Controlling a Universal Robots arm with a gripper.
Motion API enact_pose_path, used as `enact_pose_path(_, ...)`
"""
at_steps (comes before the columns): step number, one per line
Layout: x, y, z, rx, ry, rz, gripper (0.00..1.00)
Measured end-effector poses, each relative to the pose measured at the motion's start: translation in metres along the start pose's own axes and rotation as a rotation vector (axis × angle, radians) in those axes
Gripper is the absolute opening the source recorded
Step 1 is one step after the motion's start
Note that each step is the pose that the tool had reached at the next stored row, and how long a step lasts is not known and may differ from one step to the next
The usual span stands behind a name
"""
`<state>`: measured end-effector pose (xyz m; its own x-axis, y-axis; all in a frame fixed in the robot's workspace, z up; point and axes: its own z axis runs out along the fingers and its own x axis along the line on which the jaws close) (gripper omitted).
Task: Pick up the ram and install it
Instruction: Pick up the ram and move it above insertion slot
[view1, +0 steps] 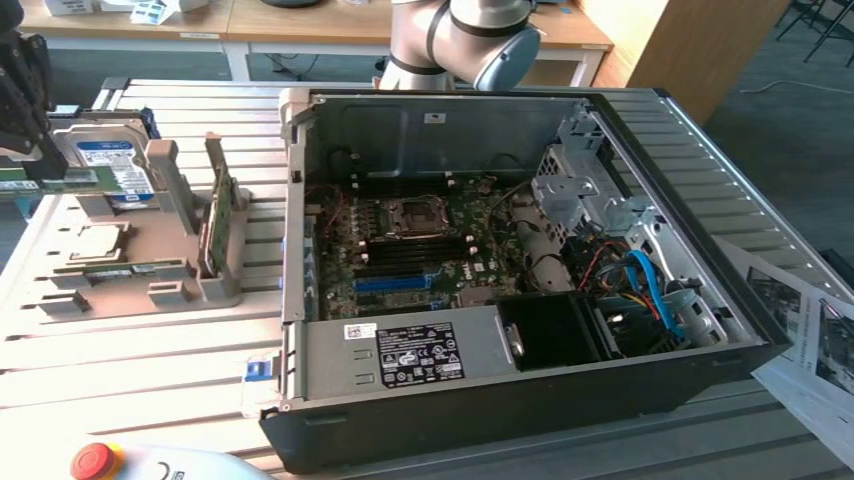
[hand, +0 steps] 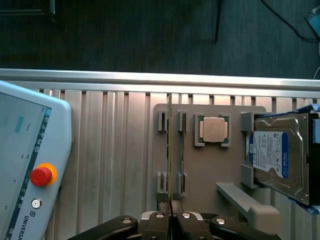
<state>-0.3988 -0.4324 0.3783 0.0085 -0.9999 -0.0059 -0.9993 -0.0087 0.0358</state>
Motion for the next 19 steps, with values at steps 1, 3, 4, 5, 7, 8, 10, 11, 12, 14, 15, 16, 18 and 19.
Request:
enact_pose_path(1, 0.0, 0.0001, -0.0015, -0.0001, 0.0001, 0.0, 0.12)
enact_pose_path(3, 0.0, 0.0002, -0.0045, -0.0004, 0.0003, 0.0, 0.12)
enact_pose_path(4, 0.0, 0.0002, -0.0061, -0.0006, 0.0003, 0.0, 0.12)
enact_pose_path(5, -0.0001, 0.0003, -0.0075, -0.0006, 0.0004, 0.0, 0.12)
enact_pose_path(7, -0.0001, 0.0004, -0.0101, -0.001, 0.0006, 0.0, 0.12)
enact_pose_path(8, -0.0001, 0.0004, -0.0108, -0.0012, 0.0007, 0.0, 0.12)
enact_pose_path(10, -0.0001, 0.0004, -0.0111, -0.0015, 0.0007, 0.0, 0.12)
enact_pose_path(11, -0.0001, 0.0004, -0.0112, -0.0016, 0.0007, 0.0, 0.12)
enact_pose_path(12, -0.0001, 0.0004, -0.0113, -0.0018, 0.0008, 0.0, 0.12)
enact_pose_path(14, -0.0001, 0.0004, -0.0113, -0.0019, 0.0009, 0.0, 0.12)
enact_pose_path(15, -0.0001, 0.0004, -0.0113, -0.0018, 0.0008, 0.0, 0.12)
enact_pose_path(16, -0.0001, 0.0004, -0.0113, -0.0018, 0.0009, 0.0, 0.12)
enact_pose_path(18, 0.0, -0.0002, -0.0115, -0.002, 0.001, 0.0, 0.12)
enact_pose_path(19, 0.0001, -0.0009, -0.0115, -0.002, 0.001, 0.0, 0.12)
